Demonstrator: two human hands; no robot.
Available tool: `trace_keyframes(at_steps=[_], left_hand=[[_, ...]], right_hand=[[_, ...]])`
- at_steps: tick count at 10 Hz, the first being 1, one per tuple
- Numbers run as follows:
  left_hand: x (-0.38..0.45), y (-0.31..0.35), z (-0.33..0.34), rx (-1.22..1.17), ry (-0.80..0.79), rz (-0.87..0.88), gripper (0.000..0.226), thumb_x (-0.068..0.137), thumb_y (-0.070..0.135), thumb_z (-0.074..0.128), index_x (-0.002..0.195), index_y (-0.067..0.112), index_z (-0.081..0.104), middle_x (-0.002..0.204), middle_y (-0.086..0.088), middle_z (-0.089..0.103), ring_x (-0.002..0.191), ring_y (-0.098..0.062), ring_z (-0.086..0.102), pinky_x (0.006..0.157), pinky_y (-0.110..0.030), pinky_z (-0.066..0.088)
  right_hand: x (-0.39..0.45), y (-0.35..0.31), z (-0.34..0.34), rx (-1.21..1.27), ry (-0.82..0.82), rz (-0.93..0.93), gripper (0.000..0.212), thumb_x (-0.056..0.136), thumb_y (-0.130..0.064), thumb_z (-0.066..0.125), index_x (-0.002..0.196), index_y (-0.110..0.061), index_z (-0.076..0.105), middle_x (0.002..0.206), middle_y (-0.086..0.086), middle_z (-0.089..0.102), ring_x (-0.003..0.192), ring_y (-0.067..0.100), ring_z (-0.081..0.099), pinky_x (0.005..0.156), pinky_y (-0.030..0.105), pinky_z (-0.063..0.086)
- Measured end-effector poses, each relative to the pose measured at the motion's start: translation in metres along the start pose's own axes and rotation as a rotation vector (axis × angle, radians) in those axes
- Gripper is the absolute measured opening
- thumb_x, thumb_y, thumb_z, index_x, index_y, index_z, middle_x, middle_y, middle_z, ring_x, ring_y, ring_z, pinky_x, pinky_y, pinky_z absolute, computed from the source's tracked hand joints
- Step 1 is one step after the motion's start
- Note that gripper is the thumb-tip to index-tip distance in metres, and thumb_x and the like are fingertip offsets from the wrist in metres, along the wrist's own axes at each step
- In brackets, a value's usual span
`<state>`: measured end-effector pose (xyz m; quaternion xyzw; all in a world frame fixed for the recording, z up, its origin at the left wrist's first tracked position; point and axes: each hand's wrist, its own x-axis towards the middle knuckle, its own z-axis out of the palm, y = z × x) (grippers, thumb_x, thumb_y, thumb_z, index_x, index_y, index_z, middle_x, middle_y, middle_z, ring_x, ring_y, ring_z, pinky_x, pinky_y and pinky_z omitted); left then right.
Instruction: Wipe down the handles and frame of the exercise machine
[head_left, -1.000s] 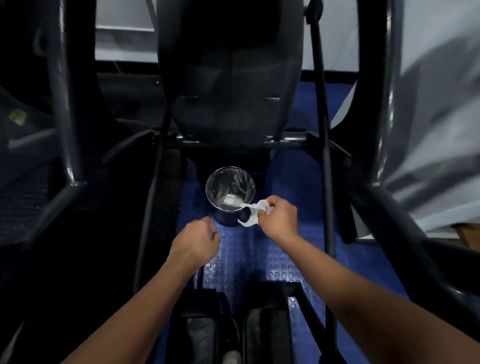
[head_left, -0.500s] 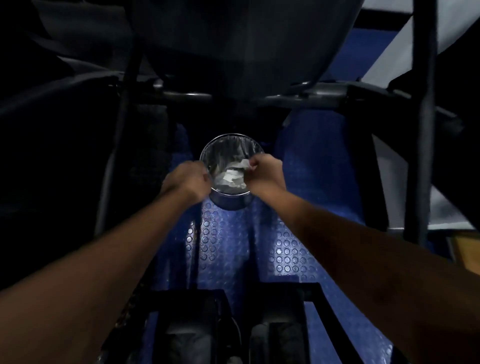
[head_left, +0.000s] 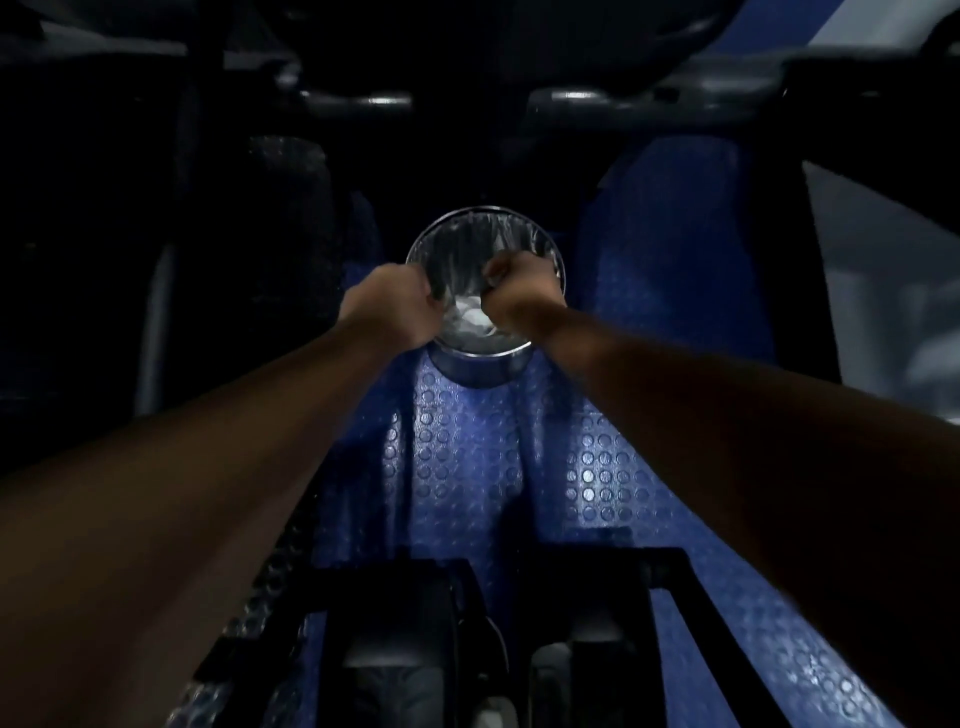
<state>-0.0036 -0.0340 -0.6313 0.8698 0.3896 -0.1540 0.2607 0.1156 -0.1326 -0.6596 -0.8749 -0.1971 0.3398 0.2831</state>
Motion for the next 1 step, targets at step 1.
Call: trace_keyframes(at_steps=[1], left_hand=[[-0.0023, -0.0005, 0.0077, 0.028, -0.001, -0.011, 0.031, 0.088, 0.034, 0.053, 0.107, 0.015, 0.069, 0.115, -0.014, 0.07, 0.108, -0.038, 0.065, 0.094, -0.046, 0.054]], right_hand=[[-0.0102, 0.0081, -0.0035, -0.078, 0.007, 0.045, 0.03, 0.082, -0.01, 0.061, 0.111, -0.011, 0.07, 0.113, 0.01, 0.069, 0.105, 0.028, 0.066, 0.092, 0.031, 0.054]])
